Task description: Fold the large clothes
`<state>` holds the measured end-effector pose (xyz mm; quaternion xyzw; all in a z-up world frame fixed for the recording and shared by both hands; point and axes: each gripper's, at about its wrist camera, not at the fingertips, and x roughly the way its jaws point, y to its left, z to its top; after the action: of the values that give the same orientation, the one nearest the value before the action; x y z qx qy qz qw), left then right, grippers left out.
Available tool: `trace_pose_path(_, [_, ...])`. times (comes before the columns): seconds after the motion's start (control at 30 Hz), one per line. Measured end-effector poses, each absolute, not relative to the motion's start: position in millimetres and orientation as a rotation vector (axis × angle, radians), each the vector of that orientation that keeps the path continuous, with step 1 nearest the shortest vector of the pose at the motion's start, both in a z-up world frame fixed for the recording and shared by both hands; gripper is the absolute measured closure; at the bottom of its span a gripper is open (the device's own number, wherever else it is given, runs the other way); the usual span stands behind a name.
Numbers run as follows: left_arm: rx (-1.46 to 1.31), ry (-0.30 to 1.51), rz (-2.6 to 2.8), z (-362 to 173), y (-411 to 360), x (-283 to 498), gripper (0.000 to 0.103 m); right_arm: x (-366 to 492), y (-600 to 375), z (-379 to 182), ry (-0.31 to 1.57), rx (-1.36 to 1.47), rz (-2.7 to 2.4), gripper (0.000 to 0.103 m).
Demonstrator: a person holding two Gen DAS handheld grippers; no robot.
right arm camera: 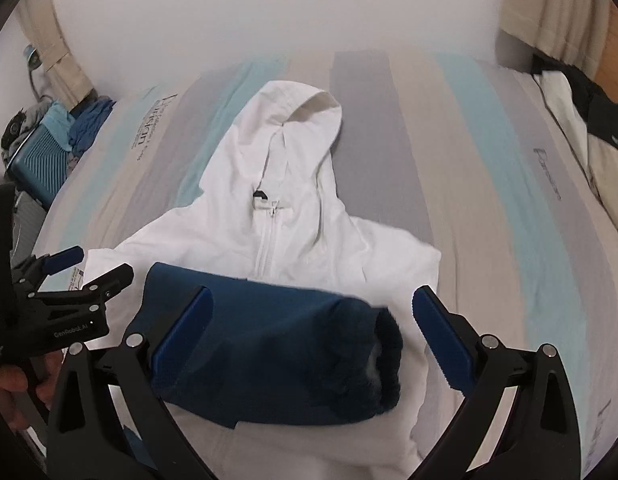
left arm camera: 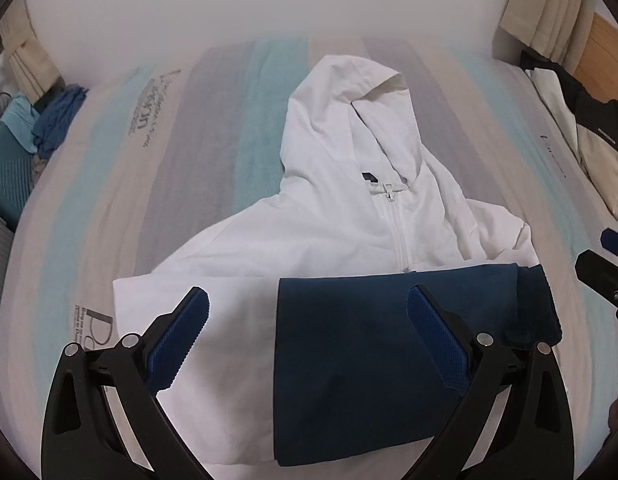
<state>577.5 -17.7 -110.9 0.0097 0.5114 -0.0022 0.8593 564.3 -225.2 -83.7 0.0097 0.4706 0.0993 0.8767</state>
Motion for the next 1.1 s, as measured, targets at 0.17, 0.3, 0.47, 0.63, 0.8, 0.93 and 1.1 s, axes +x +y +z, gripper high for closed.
trace_pose_path(0.17, [-0.032,1.061,0.006,-112.7,-8.5,590.4,0.006,578.8,-215.9,-89.1,0.971,-0.033,0.265,0.007])
trace_pose_path(0.3, [-0.041,1.062,0.007,-117.4,-2.6,605.0,0.006,593.0,-211.7,-96.7,0.972,-0.039,0.287,0.007])
trace_pose_path(0.47, [-0.041,1.061,-0.002,-125.5,2.9,625.8,0.006,617.5,-207.1,-106.0,0.972,-0.041,0.305,0.007])
trace_pose_path(0.63, [-0.039,1.063,0.004,-139.5,8.6,648.9,0.006,642.2,-204.0,-118.6,0.978,-0.028,0.3,0.007])
trace_pose_path(0.8, [-0.086,1.083,-0.04,-152.3,13.3,671.2,0.009,663.5,-205.6,-133.2,0.997,0.016,0.278,0.007])
trace_pose_path(0.93, [-0.063,1.073,-0.058,-158.2,10.1,685.4,0.009,676.5,-203.7,-141.7,0.993,0.018,0.274,0.007])
trace_pose_path(1.1, [-0.043,1.081,-0.065,-172.1,12.0,714.7,0.009,700.3,-201.5,-154.2,0.989,-0.008,0.265,0.008])
